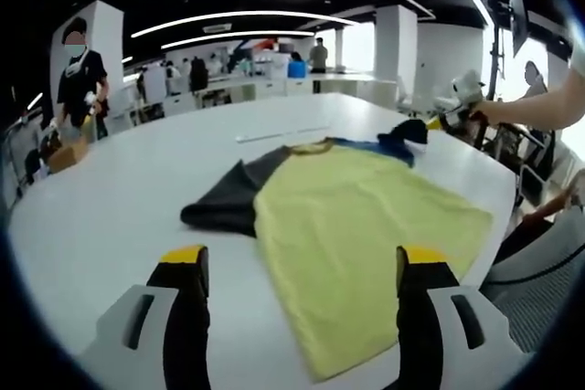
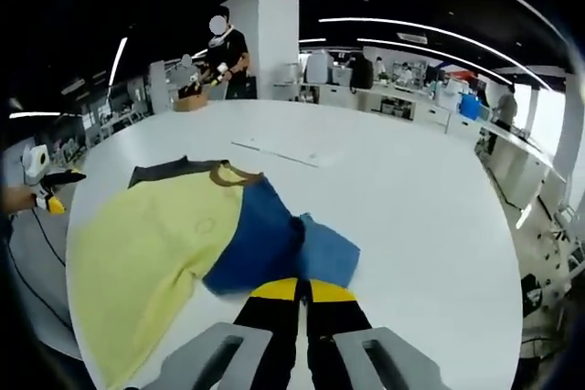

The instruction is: Fold the garment on the visible template until the final outline fits inside the template.

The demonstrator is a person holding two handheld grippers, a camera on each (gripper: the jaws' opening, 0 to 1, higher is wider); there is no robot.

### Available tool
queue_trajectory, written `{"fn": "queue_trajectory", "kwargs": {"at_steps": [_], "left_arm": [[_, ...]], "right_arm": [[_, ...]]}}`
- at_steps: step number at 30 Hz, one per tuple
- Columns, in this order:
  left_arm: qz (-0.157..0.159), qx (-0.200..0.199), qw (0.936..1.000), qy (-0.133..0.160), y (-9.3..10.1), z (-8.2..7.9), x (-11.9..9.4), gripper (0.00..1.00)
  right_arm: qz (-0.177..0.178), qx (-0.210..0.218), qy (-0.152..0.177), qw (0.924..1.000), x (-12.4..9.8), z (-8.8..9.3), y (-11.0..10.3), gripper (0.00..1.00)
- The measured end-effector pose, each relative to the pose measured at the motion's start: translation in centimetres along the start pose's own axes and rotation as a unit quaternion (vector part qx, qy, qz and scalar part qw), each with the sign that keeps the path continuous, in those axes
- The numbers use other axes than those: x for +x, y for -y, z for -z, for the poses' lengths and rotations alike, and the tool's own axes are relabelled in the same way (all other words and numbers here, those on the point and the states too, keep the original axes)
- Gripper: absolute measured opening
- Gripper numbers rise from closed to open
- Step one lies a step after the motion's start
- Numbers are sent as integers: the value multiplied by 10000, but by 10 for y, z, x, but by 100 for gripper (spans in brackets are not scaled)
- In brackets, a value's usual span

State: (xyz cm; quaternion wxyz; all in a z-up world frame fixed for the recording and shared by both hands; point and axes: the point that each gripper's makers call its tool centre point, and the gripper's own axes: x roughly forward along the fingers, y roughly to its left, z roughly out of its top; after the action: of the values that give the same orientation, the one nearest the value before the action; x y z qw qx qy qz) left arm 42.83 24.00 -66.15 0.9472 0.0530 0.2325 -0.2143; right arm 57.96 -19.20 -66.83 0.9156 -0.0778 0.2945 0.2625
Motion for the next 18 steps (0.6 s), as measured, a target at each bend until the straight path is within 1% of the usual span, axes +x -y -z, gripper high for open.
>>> {"fn": "queue_trajectory", "kwargs": {"at_steps": [3,8,15,18], "left_arm": [[32,20,10000,6,2,-1,1,81],[75,12,10000,-12,5,0,2,80],[153,88,9998,-10,11,0,1,80],[192,69,9998,48,12,-3,2,80]], "right_arm": [[107,108,135,9998,-9,-6,6,0],[382,245,178,9988,-23,-8,19,0],[746,593,109,9954,-42,-2,39,0],[871,717,23,9936,-48,5,49,0]]}}
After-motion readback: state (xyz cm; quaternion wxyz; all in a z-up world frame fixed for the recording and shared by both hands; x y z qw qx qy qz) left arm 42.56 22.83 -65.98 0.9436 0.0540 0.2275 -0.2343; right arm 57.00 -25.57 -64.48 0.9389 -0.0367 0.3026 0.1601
